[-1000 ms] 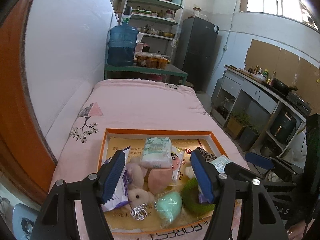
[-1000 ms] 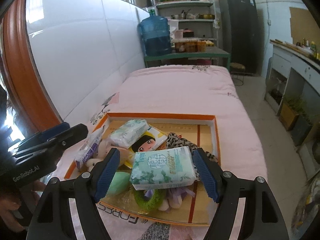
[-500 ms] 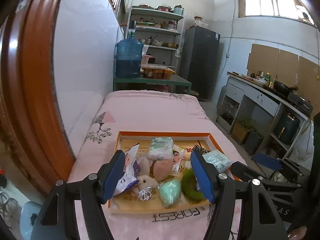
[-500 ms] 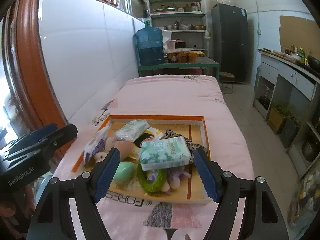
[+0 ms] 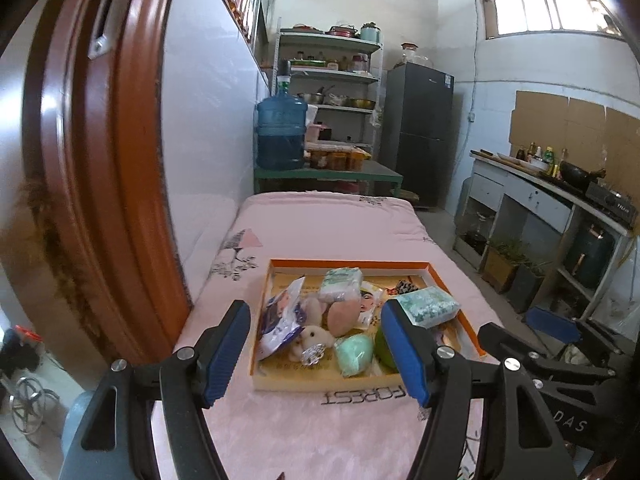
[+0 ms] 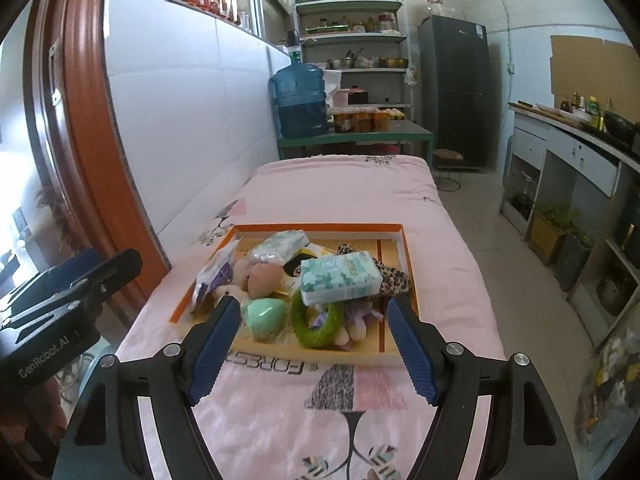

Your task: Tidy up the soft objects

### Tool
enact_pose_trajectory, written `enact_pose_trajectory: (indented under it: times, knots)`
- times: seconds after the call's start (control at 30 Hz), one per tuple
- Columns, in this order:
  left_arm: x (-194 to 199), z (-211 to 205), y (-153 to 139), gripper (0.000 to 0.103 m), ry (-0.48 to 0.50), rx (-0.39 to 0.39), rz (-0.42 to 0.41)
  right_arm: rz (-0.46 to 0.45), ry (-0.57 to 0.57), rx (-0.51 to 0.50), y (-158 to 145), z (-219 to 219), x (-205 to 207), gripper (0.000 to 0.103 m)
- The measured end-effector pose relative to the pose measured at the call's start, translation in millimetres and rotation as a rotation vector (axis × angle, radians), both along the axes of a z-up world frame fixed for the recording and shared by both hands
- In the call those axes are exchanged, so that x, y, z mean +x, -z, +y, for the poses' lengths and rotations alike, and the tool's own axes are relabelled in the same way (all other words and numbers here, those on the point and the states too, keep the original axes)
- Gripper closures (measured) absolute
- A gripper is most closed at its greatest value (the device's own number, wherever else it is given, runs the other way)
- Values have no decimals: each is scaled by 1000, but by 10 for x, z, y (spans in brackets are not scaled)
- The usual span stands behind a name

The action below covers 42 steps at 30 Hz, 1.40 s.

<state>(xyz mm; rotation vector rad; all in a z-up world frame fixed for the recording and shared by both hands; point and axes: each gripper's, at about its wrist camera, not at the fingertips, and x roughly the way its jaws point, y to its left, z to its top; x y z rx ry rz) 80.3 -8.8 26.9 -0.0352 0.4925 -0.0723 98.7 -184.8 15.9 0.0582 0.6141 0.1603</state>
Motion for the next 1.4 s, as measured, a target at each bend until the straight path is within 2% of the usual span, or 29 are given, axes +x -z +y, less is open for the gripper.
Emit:
enact_pose_trajectory:
  times: [0.1, 0.2, 0.3, 0.67, 0.9, 1.4]
  knots:
    - [-195, -25, -29, 36, -57, 43, -36, -17, 23, -26, -27, 40, -134, 26]
    - [-341, -17, -34, 36, -97, 54, -45, -45, 44, -41, -67, 77, -307, 26]
    - [-448, 12, -14, 36, -88, 29, -27, -66, 58, -48, -106, 99, -461, 26]
    - [-860, 46, 67, 36, -107, 39, -20, -87, 122, -56, -164, 209, -918, 26]
    - [-982, 9, 99, 36, -114, 62, -25, -65, 123, -64, -124, 255, -955, 26]
    - [-923, 68, 135, 36, -123, 47, -8, -55, 103, -67, -65, 289, -899, 26]
